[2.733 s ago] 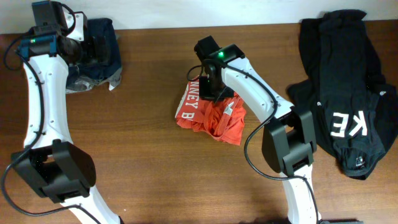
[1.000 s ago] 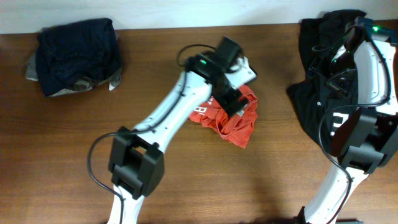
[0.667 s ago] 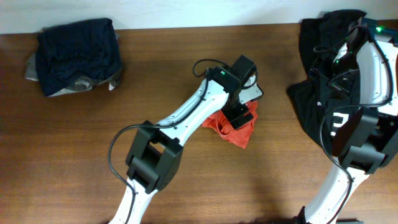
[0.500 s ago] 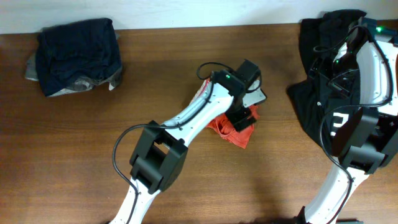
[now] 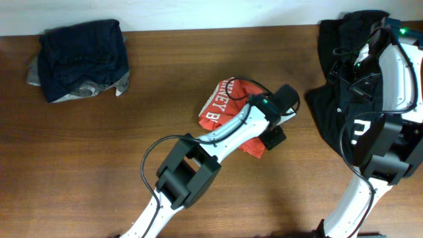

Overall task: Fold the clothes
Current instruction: 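Grasp the folded red t-shirt with the left gripper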

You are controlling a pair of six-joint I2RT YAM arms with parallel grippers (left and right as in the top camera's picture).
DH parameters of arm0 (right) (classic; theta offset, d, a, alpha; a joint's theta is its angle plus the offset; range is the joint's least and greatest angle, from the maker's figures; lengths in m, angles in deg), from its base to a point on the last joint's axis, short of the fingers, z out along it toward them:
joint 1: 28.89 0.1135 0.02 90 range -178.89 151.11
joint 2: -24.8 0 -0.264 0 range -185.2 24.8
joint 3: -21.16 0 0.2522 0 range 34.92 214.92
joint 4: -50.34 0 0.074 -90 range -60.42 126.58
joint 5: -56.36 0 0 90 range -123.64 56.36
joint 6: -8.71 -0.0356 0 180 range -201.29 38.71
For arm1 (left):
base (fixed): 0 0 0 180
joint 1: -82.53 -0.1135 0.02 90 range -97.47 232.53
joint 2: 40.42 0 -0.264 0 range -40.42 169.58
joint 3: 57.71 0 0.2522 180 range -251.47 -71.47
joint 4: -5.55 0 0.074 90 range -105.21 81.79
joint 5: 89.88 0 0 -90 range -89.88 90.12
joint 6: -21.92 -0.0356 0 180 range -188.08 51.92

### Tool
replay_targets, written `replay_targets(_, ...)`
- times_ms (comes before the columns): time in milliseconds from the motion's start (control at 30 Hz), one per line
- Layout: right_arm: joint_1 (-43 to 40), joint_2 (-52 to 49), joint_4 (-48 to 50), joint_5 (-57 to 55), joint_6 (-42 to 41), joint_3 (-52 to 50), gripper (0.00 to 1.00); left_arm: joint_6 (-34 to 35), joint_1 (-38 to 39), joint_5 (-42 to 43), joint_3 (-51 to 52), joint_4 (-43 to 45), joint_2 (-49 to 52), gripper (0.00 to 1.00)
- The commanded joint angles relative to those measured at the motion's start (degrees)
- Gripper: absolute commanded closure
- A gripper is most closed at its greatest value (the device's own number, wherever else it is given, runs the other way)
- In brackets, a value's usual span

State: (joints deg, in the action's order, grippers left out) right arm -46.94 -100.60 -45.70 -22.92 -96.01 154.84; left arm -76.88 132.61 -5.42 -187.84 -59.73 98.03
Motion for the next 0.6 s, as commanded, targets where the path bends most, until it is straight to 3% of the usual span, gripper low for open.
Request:
replay_targets(0,-0.46,1.95,0.04,0.92,0.59,0.74,0.13,3.63,1.22,-9.27,0.07,1.6,2.03,0.19)
replay_targets(67,-0.46,1.95,0.02,0.92,0.59,0.74,0.13,3.61,1.73,-11.15,0.07,2.51,2.25,0.34)
replay_targets(100,-0.46,1.95,-0.02,0.9,1.01,0.74,0.13,3.61,2.03,-12.83,0.07,2.93,2.67,0.77)
replay_targets(133,-0.46,1.95,-0.02,0.9,1.01,0.74,0.13,3.61,2.19,-14.01,0.07,3.02,3.04,0.88)
replay_targets(333,-0.46,1.95,0.0,0.92,1.75,0.74,0.13,1.2,3.06,-16.81,0.07,2.84,5.27,0.89)
replay_targets(433,-0.46,1.95,-0.02,0.92,2.34,0.74,0.13,-2.84,3.39,-17.16,0.07,2.86,5.27,1.0)
replay_targets(567,-0.46,1.95,-0.04,0.94,2.34,0.74,0.13,-5.7,3.06,-25.86,0.07,1.77,5.27,1.0)
